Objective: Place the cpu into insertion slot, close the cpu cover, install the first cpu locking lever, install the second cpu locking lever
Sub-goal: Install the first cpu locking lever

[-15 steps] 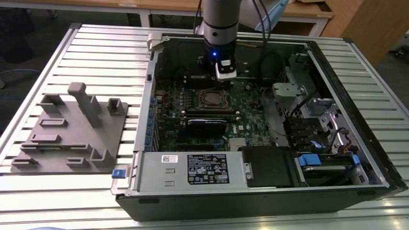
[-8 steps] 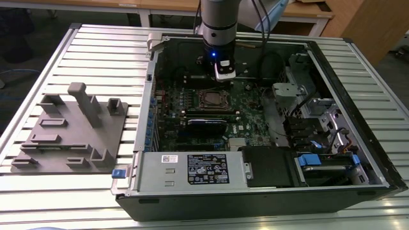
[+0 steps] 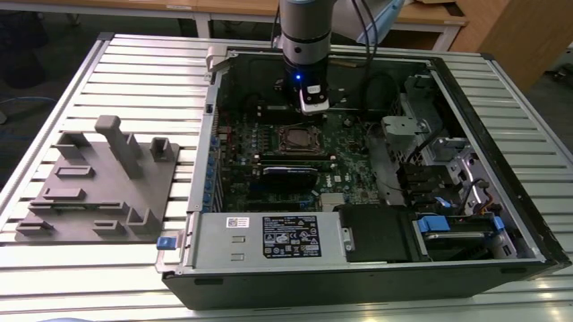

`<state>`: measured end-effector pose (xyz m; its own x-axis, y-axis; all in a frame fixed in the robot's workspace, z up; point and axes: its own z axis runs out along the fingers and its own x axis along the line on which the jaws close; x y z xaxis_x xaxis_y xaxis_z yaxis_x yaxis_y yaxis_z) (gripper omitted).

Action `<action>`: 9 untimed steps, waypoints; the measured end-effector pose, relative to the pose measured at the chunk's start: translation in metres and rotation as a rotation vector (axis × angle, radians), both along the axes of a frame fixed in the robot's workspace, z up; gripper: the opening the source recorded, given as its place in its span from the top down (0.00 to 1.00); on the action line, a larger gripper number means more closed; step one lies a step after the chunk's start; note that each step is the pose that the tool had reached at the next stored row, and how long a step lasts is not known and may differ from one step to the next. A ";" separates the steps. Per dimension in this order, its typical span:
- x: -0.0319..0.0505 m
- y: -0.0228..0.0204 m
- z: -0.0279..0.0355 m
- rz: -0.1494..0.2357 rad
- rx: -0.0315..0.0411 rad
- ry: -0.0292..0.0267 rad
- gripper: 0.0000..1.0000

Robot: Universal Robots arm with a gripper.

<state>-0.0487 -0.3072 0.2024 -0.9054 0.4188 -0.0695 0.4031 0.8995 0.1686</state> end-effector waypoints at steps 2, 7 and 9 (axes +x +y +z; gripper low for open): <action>-0.0010 0.0000 -0.0001 0.000 0.0003 -0.0001 0.90; -0.0012 -0.0001 -0.0020 0.000 0.0019 -0.0065 0.90; -0.0011 0.0000 -0.0021 0.000 0.0020 -0.0067 0.90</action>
